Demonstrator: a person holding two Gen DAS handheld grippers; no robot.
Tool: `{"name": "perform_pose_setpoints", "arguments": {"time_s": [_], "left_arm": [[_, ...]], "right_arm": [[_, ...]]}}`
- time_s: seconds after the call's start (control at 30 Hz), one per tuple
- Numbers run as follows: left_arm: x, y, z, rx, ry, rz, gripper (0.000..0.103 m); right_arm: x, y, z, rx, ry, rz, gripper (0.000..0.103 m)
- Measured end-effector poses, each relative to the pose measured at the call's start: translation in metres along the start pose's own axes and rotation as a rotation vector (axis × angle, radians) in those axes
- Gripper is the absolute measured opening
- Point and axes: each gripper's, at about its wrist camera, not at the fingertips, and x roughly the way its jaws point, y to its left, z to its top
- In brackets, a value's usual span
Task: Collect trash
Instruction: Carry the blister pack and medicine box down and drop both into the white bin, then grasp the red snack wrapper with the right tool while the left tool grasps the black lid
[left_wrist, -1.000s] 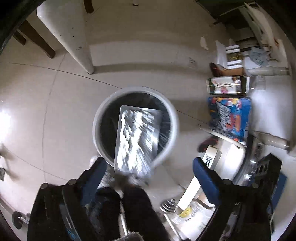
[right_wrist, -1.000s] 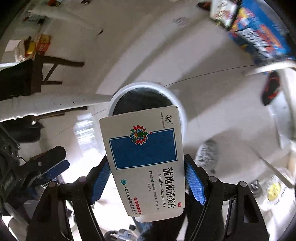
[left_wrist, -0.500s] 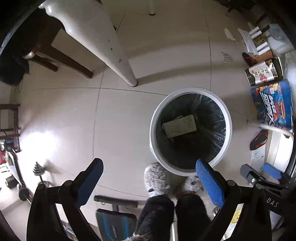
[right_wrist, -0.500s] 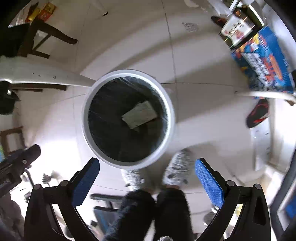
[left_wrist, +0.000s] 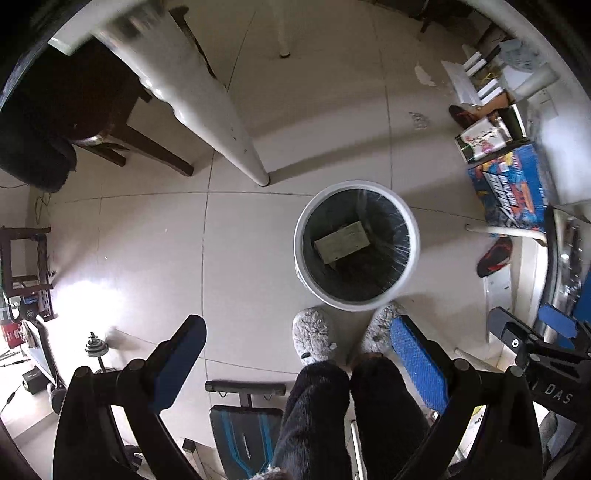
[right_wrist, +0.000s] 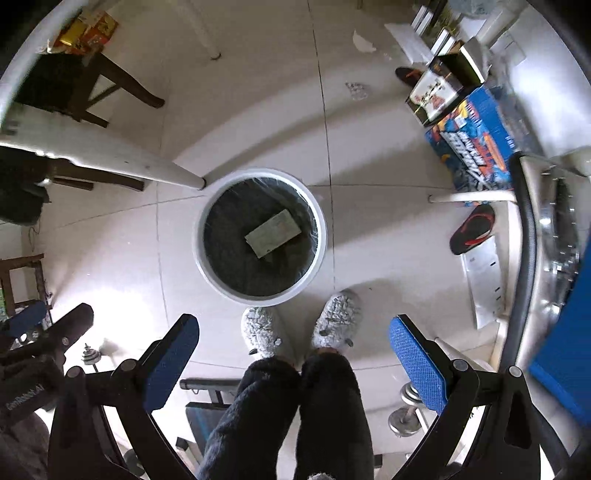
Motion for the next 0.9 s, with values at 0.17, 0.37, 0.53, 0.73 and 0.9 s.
{"name": "perform_pose_setpoints", "arguments": {"time_s": [0.17,0.37,0.53,0.73,0.9], "left_arm": [[-0.06,0.005,-0.014,0.019,-0.03,-0.016,0.102],[-0.146,0.012,-0.018,0.023,-0.112,-0.035,0.102],[-0.211,0.007,0.007,0.022,-0.251,-0.043,0.103],[-0.256,-0.018,0.068,0.056,-0.341,0.002,0.103],[-0.261,-0.046,0.125,0.034,-0.384,0.085,0.103]], "right_arm": [[-0.07,0.008,-0.015,0.003,-0.028,0.007,0.103],[-0.16,0.014,-0.031,0.046,-0.068,0.054,0.103],[-0.231,0.009,-0.017,0.106,-0.123,0.116,0.103],[-0.304,-0.037,0.046,0.187,-0.233,0.099,0.103],[-0.315,-0.096,0.129,0.268,-0.268,0.081,0.103]]}}
